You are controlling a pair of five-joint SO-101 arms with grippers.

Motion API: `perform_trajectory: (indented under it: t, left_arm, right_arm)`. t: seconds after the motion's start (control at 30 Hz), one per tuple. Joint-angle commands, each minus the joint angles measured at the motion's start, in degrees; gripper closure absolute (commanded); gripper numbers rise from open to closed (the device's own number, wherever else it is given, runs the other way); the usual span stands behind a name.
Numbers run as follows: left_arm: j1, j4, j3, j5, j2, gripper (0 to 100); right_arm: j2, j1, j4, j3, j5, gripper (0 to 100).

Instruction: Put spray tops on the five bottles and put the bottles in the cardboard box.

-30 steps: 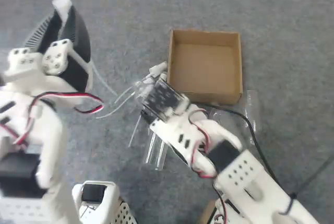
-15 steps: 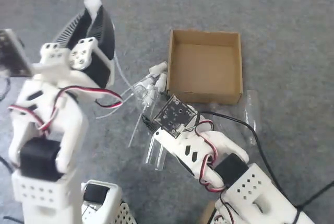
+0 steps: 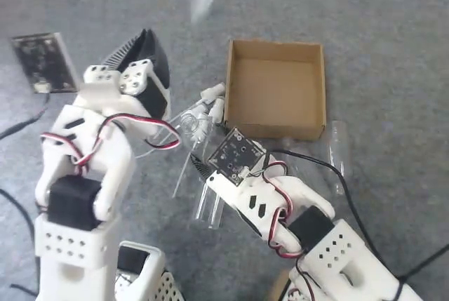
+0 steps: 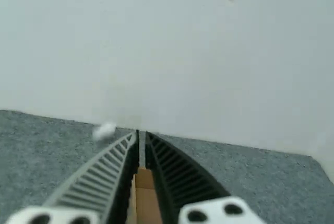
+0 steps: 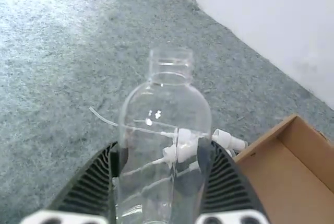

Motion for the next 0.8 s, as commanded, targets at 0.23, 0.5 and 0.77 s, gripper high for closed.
perform_trajectory:
  t: [0.23,0.5,0.77]
  left_arm:
    - [-3.96,0.09,-1.01,-1.93,-0.44,99]
    - [-10.55,0.09,7.08,-2.20,-1.05,99]
    - [-16.97,-4.04,15.25,-14.77,-0.53,99]
  right_arm:
    - [-1.80,-0.13,-1.27,-0.44,-0.53,99.3]
    - [-2.51,6.99,2.24,-2.90,-0.18,99.3]
    - [-3.30,33.27,11.74,-11.08,6.68,99.3]
